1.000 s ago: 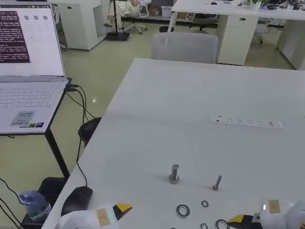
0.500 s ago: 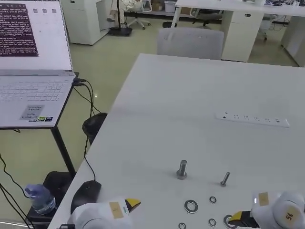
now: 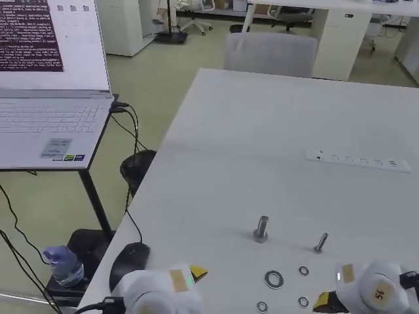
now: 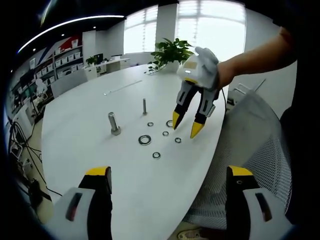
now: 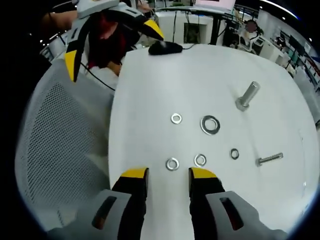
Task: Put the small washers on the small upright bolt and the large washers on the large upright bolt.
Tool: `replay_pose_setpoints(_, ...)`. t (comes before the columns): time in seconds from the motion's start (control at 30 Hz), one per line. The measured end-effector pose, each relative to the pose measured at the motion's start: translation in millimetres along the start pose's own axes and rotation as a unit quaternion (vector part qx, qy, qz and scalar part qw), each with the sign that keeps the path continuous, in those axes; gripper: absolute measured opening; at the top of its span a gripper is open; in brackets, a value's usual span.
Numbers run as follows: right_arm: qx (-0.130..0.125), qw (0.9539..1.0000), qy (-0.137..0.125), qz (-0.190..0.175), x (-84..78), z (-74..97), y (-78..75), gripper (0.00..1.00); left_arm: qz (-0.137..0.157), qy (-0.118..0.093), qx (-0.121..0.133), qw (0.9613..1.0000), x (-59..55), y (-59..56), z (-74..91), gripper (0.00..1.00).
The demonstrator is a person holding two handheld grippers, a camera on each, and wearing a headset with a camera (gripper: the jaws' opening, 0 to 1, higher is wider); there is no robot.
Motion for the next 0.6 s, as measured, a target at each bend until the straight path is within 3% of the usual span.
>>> replay_pose_setpoints(0.6,0.006,0.9977,0.047,0.048,0.9,-15.9,-1.2,0.26,-0.012,0.009,-0.008,0.9999,-1.6,0.4,-2.1,0.91)
Point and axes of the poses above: the centre of the closed fingertips' face, and the gripper's own axes: z roughly backward along the fingers, y roughly to its left, x roughly out of its top, the point moved 5 cm from there along z, roughly backward along the fingers, and after that the axes turned 1 degree about -x, right-handed, at the moved point
